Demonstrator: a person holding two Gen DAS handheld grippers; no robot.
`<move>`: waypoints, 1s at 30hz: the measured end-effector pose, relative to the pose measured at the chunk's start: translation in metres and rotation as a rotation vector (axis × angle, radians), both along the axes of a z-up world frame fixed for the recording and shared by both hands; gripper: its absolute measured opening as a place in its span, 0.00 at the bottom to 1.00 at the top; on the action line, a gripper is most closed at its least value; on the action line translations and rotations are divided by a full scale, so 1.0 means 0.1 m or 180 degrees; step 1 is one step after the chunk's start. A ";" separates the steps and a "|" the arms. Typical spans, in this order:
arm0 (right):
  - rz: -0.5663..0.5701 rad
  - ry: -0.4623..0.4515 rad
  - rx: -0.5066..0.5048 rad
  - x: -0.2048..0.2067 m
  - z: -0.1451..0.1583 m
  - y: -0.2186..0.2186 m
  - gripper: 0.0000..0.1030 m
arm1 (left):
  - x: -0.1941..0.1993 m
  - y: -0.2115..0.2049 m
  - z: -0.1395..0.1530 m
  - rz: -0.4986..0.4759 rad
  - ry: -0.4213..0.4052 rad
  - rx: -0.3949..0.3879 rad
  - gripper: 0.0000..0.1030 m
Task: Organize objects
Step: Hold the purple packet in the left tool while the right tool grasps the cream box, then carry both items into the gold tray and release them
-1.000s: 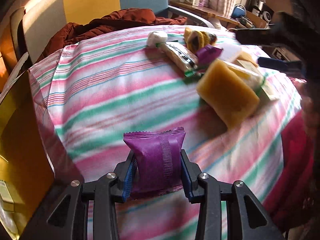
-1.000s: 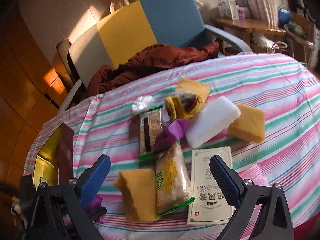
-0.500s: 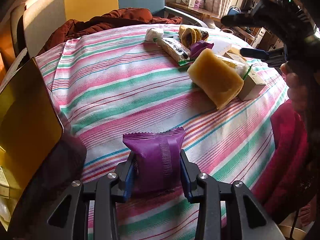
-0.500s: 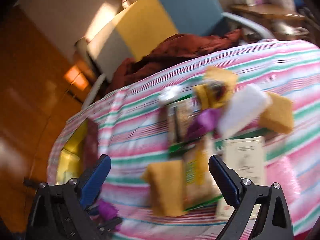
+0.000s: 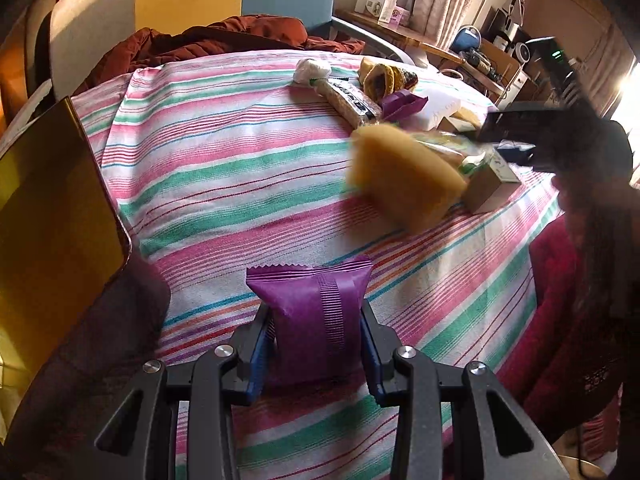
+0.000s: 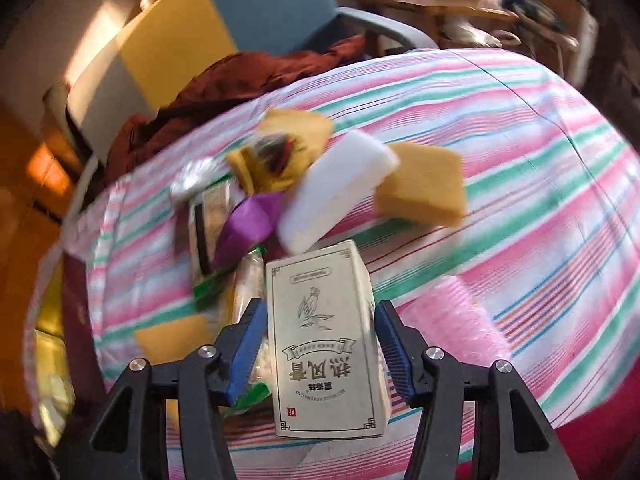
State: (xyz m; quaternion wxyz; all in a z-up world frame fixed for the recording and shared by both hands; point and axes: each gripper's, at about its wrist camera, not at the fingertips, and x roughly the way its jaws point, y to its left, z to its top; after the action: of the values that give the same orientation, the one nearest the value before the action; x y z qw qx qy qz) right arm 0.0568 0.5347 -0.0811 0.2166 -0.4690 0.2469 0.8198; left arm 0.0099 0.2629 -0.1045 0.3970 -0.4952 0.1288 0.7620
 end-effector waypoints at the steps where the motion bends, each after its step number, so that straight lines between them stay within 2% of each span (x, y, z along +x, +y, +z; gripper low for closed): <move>1: 0.0086 -0.0166 0.0103 -0.06 -0.06 -0.07 0.56 | 0.00 -0.01 0.00 0.0002 -0.0012 0.0013 0.38; 3: 0.0163 -0.0426 0.0205 -0.13 -0.18 -0.13 0.52 | -0.01 -0.02 0.00 0.0005 -0.0034 0.0041 0.38; 6: 0.0101 -0.0493 0.0292 -0.12 -0.20 -0.10 0.51 | -0.01 -0.02 0.00 0.0004 -0.0042 0.0065 0.38; 9: 0.0038 -0.0307 0.0269 -0.08 -0.09 -0.05 0.50 | -0.01 -0.01 0.00 -0.0035 0.0006 0.0063 0.38; 12: 0.0060 -0.0092 0.0317 -0.02 0.10 -0.16 0.50 | -0.03 -0.07 0.07 -0.0004 -0.0018 0.0179 0.37; 20: 0.0302 0.0371 0.0656 0.24 0.73 -0.59 0.50 | 0.08 -0.24 0.47 0.0002 0.0193 0.0424 0.37; 24: 0.0542 0.0578 0.0631 0.22 0.96 -0.84 0.50 | -0.01 -0.51 0.71 0.0249 0.0242 0.0607 0.37; 30: 0.1154 0.0689 0.0402 -0.24 0.96 -1.46 0.50 | -0.35 -1.17 1.01 0.0867 0.0416 0.0756 0.37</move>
State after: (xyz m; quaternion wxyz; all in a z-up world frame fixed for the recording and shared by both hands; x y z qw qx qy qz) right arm 0.0323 0.3884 0.0148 0.0668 -0.4005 0.1286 0.9048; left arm -0.0252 0.1462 -0.0036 0.3366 -0.4072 -0.0047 0.8490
